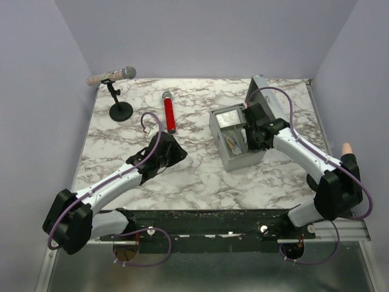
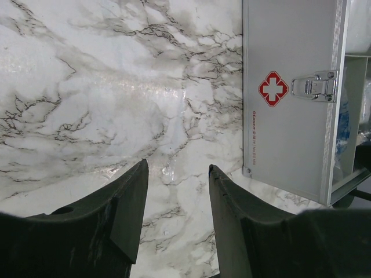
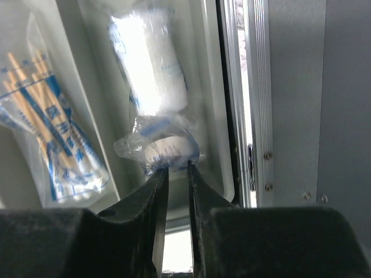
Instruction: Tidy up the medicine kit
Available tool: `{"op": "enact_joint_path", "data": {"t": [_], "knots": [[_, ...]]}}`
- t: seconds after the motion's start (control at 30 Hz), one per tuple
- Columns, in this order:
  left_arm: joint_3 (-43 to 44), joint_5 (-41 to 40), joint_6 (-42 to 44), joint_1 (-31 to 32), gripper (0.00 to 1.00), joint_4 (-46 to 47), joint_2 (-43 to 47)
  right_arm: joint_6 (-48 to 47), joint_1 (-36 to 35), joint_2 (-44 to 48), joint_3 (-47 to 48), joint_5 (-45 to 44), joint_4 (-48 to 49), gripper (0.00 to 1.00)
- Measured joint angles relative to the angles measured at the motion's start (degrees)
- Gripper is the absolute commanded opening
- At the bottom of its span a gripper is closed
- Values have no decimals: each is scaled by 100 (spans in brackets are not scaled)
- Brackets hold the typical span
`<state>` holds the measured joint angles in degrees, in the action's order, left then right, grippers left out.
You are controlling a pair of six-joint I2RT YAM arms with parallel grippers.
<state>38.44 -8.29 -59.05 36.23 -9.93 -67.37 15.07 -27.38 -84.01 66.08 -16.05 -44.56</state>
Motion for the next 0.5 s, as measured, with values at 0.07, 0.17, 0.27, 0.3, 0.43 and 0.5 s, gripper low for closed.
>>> {"op": "enact_joint_path", "data": {"t": [0.07, 0.17, 0.27, 0.3, 0.43, 0.5], "knots": [[0, 0, 0, -2, 55, 0, 11, 13, 0, -129, 48, -70, 57, 33], [0, 0, 4, -2, 55, 0, 33, 39, 0, -133, 70, -85, 142, 39], [0, 0, 7, -2, 55, -2, 68, 35, -7, 120, 79, 4, 177, 42], [0, 0, 7, -2, 55, 0, 72, 35, -13, 267, 105, 61, 162, 43], [0, 2, 9, 0, 55, 2, 72, 37, -70, 813, 538, 328, 111, 45], [0, 2, 9, -2, 55, 2, 68, 37, -79, 1023, 863, 411, 101, 46]]}}
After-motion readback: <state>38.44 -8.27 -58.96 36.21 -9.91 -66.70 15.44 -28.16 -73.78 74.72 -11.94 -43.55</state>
